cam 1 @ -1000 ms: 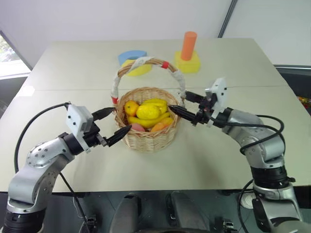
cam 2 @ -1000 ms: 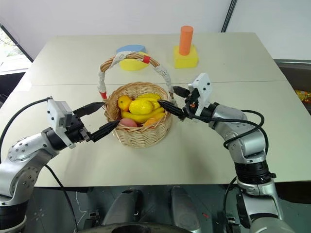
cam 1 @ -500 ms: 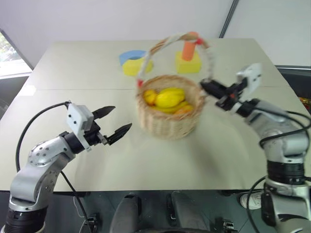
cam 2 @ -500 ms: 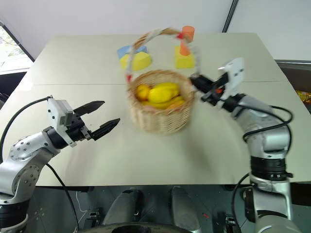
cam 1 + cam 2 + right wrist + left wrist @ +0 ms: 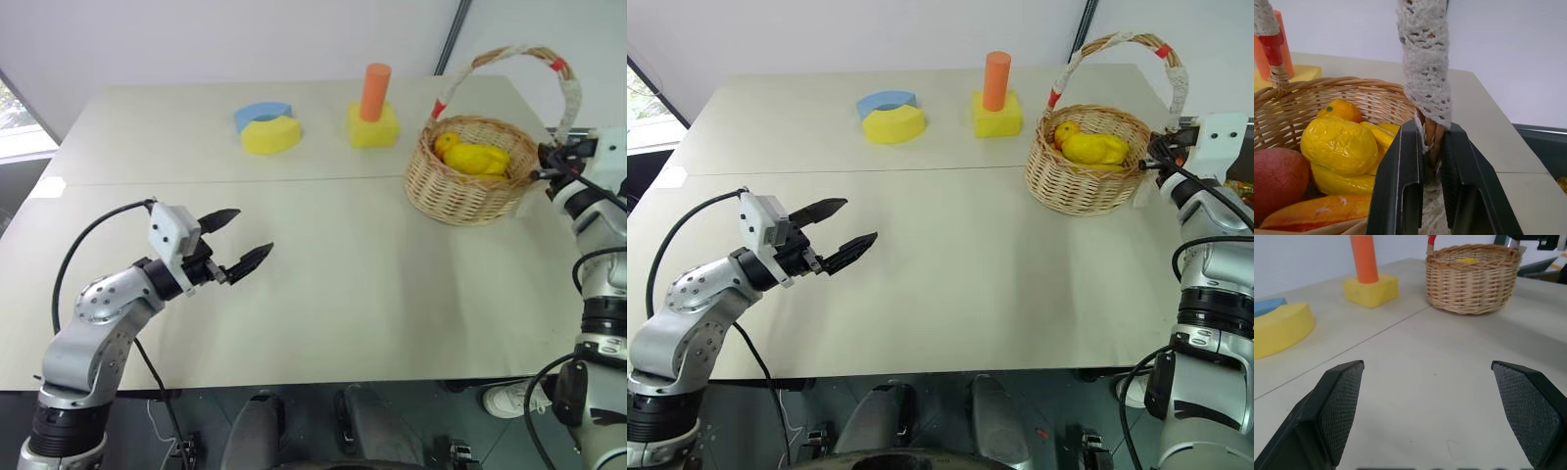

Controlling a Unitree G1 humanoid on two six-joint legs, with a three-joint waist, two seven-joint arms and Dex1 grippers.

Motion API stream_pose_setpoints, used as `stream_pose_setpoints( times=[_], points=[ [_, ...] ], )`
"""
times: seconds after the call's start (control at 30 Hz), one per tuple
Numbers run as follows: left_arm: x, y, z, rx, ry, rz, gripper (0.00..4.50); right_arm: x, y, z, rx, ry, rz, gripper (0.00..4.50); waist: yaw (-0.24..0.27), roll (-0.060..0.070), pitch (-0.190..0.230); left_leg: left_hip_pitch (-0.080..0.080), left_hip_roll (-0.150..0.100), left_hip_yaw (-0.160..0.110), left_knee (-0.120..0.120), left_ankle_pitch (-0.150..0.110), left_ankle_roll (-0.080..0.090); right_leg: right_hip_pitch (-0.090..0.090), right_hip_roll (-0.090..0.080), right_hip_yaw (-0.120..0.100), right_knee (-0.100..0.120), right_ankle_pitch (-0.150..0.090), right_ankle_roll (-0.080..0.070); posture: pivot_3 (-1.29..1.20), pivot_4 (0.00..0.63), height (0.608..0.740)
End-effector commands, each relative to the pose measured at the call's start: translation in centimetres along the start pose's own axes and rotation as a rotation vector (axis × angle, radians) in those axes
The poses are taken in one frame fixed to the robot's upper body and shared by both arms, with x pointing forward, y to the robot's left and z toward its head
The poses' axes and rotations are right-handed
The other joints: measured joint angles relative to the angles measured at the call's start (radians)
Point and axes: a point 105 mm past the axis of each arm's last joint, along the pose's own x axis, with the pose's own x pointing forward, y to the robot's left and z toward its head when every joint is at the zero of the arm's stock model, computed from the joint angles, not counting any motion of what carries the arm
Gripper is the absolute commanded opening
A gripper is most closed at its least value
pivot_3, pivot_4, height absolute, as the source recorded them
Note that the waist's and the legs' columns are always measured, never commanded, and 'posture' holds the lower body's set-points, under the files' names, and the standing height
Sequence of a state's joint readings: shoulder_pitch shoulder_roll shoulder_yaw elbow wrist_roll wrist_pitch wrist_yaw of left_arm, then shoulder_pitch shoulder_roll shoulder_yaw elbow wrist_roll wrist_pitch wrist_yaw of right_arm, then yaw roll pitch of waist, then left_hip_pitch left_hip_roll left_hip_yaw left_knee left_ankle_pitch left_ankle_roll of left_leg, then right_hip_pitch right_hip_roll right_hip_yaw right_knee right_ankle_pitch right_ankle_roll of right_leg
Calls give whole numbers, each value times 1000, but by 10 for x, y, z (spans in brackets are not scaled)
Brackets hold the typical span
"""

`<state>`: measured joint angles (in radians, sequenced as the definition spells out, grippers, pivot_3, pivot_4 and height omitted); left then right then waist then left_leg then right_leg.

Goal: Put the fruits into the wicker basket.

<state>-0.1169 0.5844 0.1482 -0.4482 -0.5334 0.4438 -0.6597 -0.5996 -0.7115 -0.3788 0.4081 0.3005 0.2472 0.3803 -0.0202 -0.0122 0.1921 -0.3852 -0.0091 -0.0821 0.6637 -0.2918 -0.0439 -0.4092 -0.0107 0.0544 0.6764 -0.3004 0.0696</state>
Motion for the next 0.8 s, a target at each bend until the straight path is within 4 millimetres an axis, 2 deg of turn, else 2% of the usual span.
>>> stream_pose_setpoints(
  times=[0.03, 0.07, 0.17, 0.27, 0.4, 0.43, 0.53, 0.63, 0.8],
  points=[
    [-1, 13, 4, 29, -16, 76, 4500, -6, -8, 15, -13, -68, -16, 2447, 1, 0, 0, 0, 0, 0, 0, 0, 0, 0, 0, 0, 0, 0, 0, 0, 150, 740],
    [-4, 19, 2, 20, -20, 116, 4500, -11, -9, 14, -23, -77, -2, 2923, 3, 0, 0, 0, 0, 0, 0, 0, 0, 0, 0, 0, 0, 0, 0, 0, 150, 740],
    [-18, 38, -6, 32, 1, 220, 4500, -26, -3, 9, -28, -85, 88, 2923, 5, 0, 0, -1, 0, 0, 0, 0, 0, 0, 0, 0, 0, 0, 0, 0, 150, 740],
    [-42, 53, -22, 48, 73, 304, 4500, -45, 13, -5, -69, -55, 248, 2923, 3, 0, 0, 0, 0, -1, 0, 0, 1, 0, 0, 0, 0, 0, 0, 0, 150, 740],
    [-67, 63, -34, 54, 122, 375, 4500, -63, 50, -14, -62, -21, 477, 2923, -8, 0, 0, 4, 1, 0, 0, 0, 1, 3, 0, 1, 0, 0, 0, 0, 150, 740],
    [-73, 65, -37, 52, 134, 394, 4500, -67, 66, -18, -65, -7, 547, 2923, -10, 0, 0, 9, 1, 0, -1, 0, 1, 8, 0, 1, 0, 0, 0, 0, 150, 740],
    [-85, 67, -41, 47, 148, 433, 4500, -71, 98, -27, -74, 21, 664, 2923, -22, 0, 0, 14, 1, 0, -1, 0, 1, 13, 0, 1, 0, 0, 0, 0, 150, 740],
    [-86, 66, -41, 47, 148, 441, 4500, -66, 106, -31, -77, 25, 671, 2923, -22, 0, 0, 13, 1, 0, -1, 0, 1, 13, 0, 1, 0, 0, 0, 0, 150, 740],
    [-86, 62, -42, 40, 143, 448, 4500, -60, 104, -30, -74, 17, 647, 2923, -18, 0, 0, 12, 1, -1, -1, 0, 1, 12, 0, 0, -2, 0, 0, 0, 150, 740]
  ],
)
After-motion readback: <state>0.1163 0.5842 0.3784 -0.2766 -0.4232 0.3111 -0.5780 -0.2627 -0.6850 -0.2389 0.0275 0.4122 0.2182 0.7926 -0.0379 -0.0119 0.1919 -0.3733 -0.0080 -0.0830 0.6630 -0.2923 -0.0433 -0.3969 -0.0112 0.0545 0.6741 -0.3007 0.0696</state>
